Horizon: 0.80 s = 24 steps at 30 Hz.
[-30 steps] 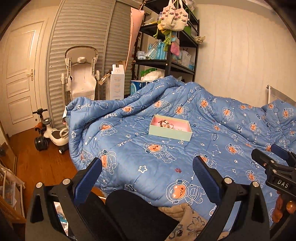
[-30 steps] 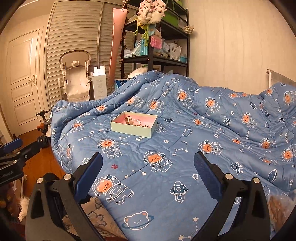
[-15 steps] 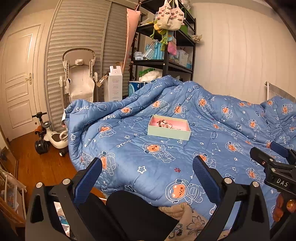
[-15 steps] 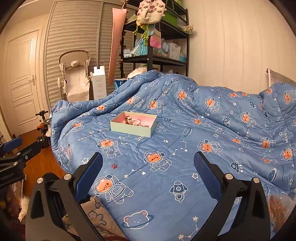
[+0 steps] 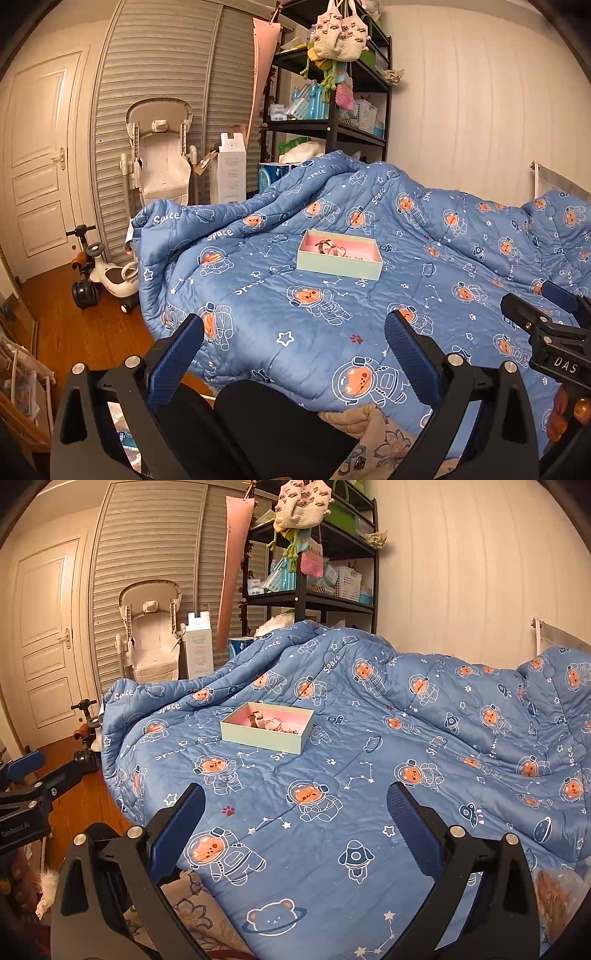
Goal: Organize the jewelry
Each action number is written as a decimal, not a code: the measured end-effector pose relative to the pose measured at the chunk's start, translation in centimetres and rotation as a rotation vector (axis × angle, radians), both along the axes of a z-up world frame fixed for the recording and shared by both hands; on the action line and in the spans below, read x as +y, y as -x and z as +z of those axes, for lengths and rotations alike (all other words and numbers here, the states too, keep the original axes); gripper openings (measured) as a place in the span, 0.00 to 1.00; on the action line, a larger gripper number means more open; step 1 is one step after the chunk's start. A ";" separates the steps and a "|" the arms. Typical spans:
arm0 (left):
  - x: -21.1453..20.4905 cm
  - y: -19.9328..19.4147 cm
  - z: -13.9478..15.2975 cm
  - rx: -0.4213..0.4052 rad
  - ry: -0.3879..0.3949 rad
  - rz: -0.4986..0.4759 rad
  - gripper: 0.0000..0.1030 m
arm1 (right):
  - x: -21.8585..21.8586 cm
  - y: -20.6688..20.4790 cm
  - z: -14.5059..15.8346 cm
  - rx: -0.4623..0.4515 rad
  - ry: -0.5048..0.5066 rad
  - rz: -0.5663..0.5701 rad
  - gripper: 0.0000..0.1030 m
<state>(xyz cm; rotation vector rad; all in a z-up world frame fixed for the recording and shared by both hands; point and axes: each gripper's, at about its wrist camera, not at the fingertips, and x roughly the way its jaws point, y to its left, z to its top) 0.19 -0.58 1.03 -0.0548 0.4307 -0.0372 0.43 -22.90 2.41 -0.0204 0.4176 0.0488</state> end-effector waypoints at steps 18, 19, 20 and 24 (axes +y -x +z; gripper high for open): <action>0.0 0.3 0.1 0.002 0.011 0.014 0.94 | 0.0 0.1 -0.1 0.002 0.002 0.002 0.94; 0.0 0.3 0.2 0.003 0.012 0.015 0.94 | 0.0 0.0 -0.1 0.001 0.002 0.002 0.94; 0.0 0.3 0.2 0.001 0.012 0.014 0.94 | 0.0 0.0 -0.1 0.001 0.002 0.002 0.94; -0.3 0.4 0.2 -0.001 0.004 0.006 0.94 | 0.0 0.1 -0.1 0.003 0.002 0.003 0.94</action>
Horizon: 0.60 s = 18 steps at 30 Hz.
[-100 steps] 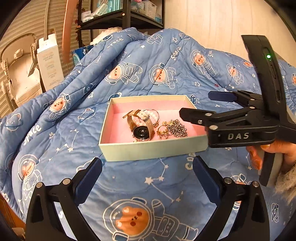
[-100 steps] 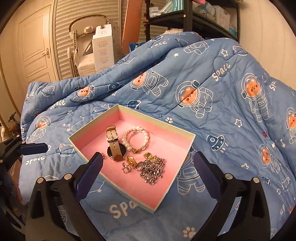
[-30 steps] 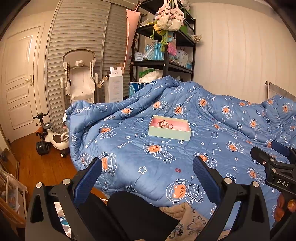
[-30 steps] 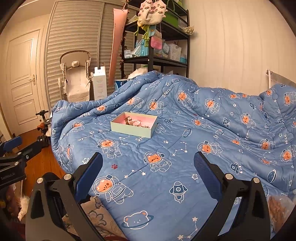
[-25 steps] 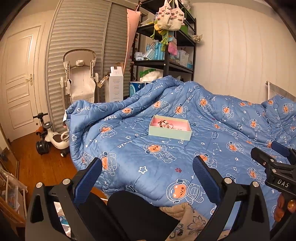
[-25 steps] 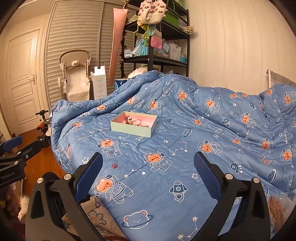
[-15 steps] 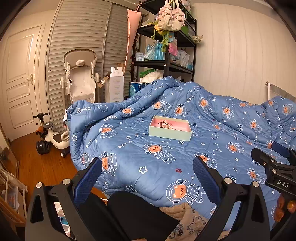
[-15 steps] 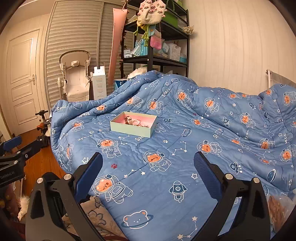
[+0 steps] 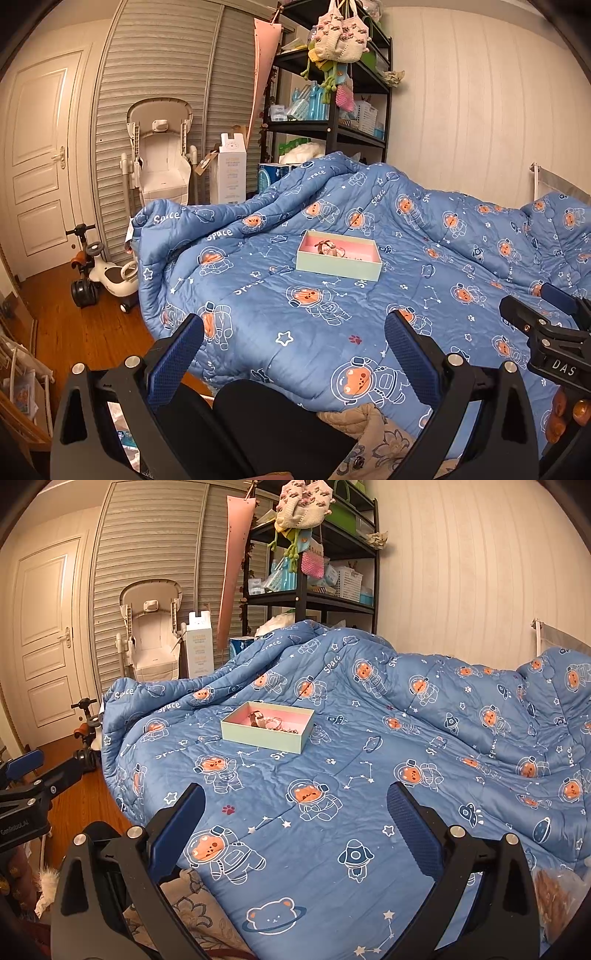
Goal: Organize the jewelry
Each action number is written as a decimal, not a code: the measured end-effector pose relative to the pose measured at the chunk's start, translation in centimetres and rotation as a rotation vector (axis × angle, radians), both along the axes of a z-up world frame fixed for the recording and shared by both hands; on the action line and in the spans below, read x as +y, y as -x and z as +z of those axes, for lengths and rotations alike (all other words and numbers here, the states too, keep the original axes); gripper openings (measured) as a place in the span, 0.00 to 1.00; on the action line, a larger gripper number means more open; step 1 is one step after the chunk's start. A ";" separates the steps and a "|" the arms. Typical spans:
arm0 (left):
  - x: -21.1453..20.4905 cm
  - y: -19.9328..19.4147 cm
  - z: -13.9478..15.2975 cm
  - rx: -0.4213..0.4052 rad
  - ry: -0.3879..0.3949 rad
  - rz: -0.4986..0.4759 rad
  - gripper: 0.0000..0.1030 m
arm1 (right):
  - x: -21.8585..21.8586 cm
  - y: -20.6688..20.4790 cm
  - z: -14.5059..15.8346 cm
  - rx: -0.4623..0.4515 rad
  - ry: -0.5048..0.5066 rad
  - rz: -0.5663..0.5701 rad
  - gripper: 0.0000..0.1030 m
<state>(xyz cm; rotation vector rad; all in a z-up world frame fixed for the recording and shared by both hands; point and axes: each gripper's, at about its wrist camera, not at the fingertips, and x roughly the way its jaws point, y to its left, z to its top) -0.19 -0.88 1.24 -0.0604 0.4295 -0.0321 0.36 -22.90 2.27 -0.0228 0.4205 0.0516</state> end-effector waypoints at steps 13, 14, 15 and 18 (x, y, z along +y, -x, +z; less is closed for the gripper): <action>-0.6 0.0 0.1 0.007 -0.007 0.007 0.94 | 0.1 0.0 -0.1 0.001 0.001 0.004 0.94; -0.6 -0.1 0.0 0.012 -0.008 0.004 0.94 | 0.1 0.0 -0.1 0.002 0.001 0.003 0.94; -0.7 -0.1 0.0 0.016 -0.009 0.003 0.94 | 0.1 0.0 -0.1 0.002 0.000 0.004 0.94; -0.8 0.0 0.0 0.015 -0.012 0.004 0.94 | 0.2 0.0 -0.1 0.005 0.000 0.005 0.94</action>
